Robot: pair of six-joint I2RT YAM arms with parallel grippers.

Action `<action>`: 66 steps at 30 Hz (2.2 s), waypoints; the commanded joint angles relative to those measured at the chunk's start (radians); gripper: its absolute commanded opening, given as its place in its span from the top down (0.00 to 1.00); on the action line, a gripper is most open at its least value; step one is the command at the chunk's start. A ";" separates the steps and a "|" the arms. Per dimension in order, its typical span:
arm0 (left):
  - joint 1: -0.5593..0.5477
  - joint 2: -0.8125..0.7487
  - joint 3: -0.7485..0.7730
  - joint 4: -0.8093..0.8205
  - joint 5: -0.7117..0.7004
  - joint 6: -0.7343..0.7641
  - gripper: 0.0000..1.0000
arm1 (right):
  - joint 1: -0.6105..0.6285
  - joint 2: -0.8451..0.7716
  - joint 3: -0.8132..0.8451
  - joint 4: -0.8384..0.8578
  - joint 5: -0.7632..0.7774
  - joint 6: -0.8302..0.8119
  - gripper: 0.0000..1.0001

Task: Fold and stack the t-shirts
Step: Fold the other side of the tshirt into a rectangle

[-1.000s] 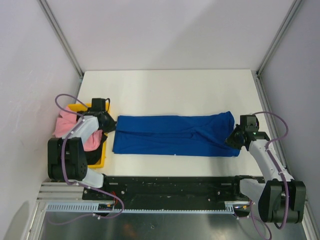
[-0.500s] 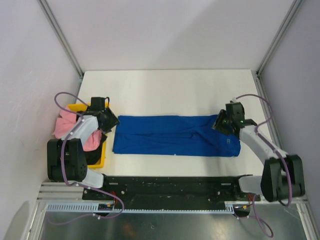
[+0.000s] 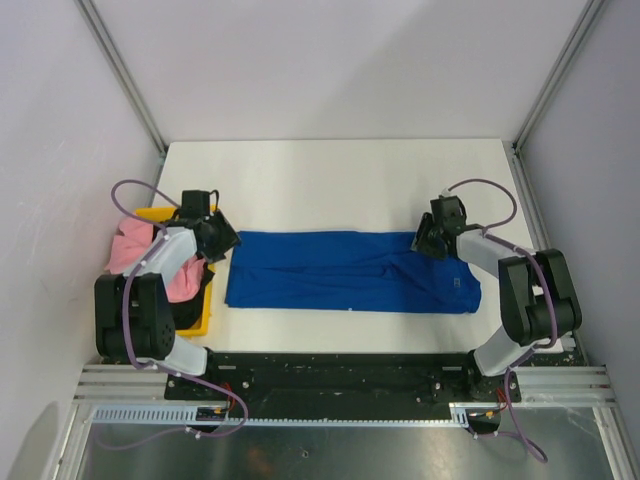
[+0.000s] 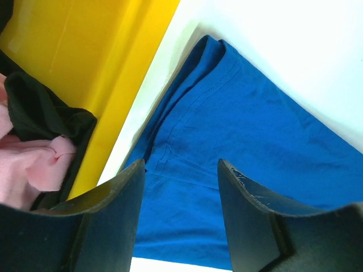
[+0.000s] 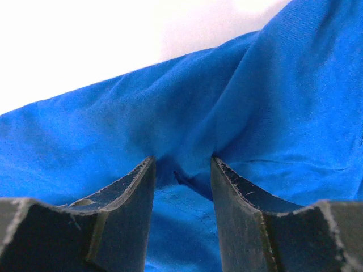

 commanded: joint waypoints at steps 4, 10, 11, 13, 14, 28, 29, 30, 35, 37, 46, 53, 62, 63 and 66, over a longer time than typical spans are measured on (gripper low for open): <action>-0.004 0.005 0.031 0.025 0.017 0.024 0.42 | 0.025 0.018 0.048 0.018 0.025 -0.012 0.54; -0.004 0.008 0.027 0.027 0.018 0.022 0.42 | 0.035 -0.014 0.051 -0.038 0.025 -0.004 0.67; -0.004 0.007 0.026 0.027 0.018 0.022 0.42 | 0.035 -0.019 0.051 -0.045 0.025 -0.005 0.70; -0.004 0.008 0.025 0.028 0.018 0.022 0.42 | 0.036 -0.027 0.050 -0.055 0.017 -0.006 0.77; -0.004 0.008 0.025 0.028 0.019 0.022 0.42 | 0.037 -0.031 0.051 -0.059 0.011 -0.007 0.81; -0.004 0.005 0.021 0.028 0.018 0.023 0.43 | 0.086 -0.146 0.049 -0.216 -0.001 0.046 1.00; -0.004 0.005 0.019 0.029 0.017 0.023 0.43 | 0.094 -0.152 0.049 -0.230 0.000 0.053 1.00; -0.004 0.005 0.020 0.030 0.018 0.022 0.43 | 0.103 -0.157 0.049 -0.242 0.000 0.060 1.00; -0.004 0.009 0.015 0.032 0.025 0.020 0.43 | 0.128 -0.155 0.042 -0.267 0.028 0.076 0.89; -0.004 0.010 0.014 0.033 0.029 0.019 0.43 | 0.126 -0.136 0.039 -0.258 0.031 0.074 0.79; -0.004 0.002 0.011 0.034 0.025 0.024 0.43 | 0.118 -0.098 0.038 -0.217 0.054 0.070 0.65; -0.004 0.007 0.011 0.034 0.026 0.021 0.43 | 0.124 -0.091 0.039 -0.222 0.053 0.073 0.77; -0.005 0.007 0.009 0.036 0.028 0.019 0.43 | 0.149 -0.146 0.038 -0.264 0.024 0.088 1.00; -0.004 0.006 0.008 0.036 0.028 0.020 0.43 | 0.154 -0.153 0.036 -0.270 0.021 0.089 1.00; -0.004 0.005 0.008 0.035 0.031 0.019 0.44 | 0.168 -0.173 0.031 -0.288 0.043 0.085 0.95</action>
